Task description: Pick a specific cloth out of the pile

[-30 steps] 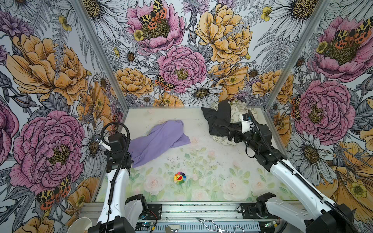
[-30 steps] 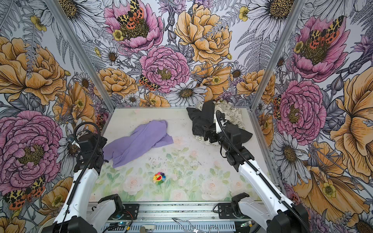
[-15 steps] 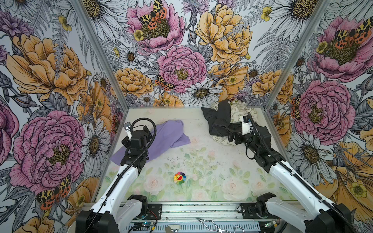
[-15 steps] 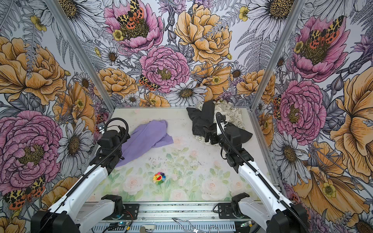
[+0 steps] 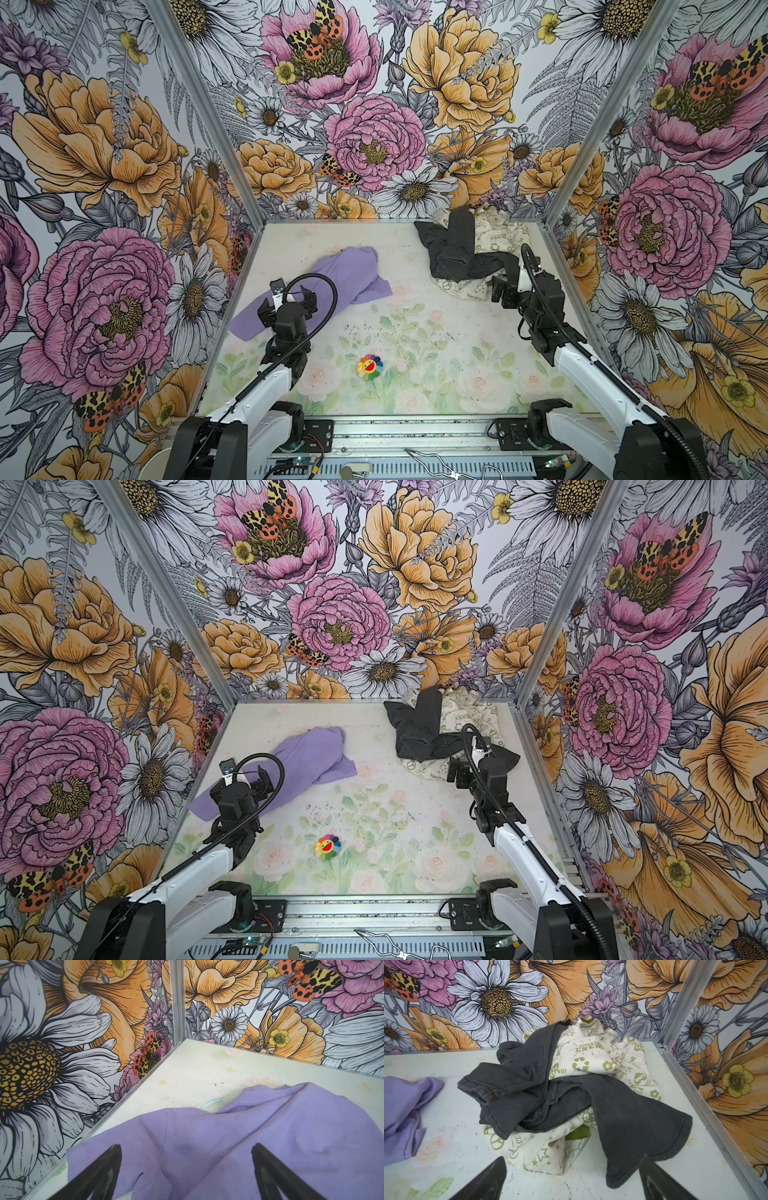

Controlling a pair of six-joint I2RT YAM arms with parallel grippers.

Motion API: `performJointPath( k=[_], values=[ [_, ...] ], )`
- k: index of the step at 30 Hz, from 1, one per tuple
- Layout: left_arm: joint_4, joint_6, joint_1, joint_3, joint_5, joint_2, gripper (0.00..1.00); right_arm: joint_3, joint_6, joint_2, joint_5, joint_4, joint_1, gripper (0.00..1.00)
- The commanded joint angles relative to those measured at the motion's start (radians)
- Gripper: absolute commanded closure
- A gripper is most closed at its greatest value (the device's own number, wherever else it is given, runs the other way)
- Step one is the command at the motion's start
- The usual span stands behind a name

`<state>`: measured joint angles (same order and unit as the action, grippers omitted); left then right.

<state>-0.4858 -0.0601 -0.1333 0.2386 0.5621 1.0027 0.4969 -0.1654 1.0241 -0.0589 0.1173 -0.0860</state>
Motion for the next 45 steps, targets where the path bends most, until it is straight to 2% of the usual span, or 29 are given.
performJointPath(
  k=[1,6,10,16,22,24,31,36,45],
  values=[
    [-0.209,0.051,0.020,-0.023,-0.066,0.031,0.01,-0.030,0.021,0.042,-0.037,0.140,0.030,0.01],
    [-0.335,0.053,0.044,-0.034,-0.137,0.148,0.01,-0.089,0.034,0.153,-0.039,0.325,0.059,0.01],
    [-0.430,0.075,0.048,-0.034,-0.163,0.226,0.01,-0.155,0.048,0.263,-0.033,0.559,0.074,0.01],
    [-0.444,0.068,0.080,0.004,-0.272,0.289,0.01,-0.140,0.086,0.329,0.002,0.642,0.099,0.01],
    [-0.534,0.079,0.092,0.035,-0.319,0.414,0.01,-0.197,0.080,0.524,0.044,0.958,0.129,0.00],
    [-0.538,0.085,0.093,0.047,-0.334,0.443,0.02,-0.180,0.071,0.497,0.036,0.873,0.133,0.00],
    [-0.560,0.105,0.089,0.091,-0.380,0.554,0.01,-0.155,0.071,0.508,0.035,0.844,0.132,0.01],
    [-0.465,0.088,0.105,0.131,-0.388,0.547,0.02,-0.138,0.070,0.509,0.030,0.816,0.133,0.01],
    [-0.460,0.068,0.127,0.137,-0.409,0.550,0.02,-0.110,0.069,0.514,0.029,0.765,0.133,0.01]
  ],
)
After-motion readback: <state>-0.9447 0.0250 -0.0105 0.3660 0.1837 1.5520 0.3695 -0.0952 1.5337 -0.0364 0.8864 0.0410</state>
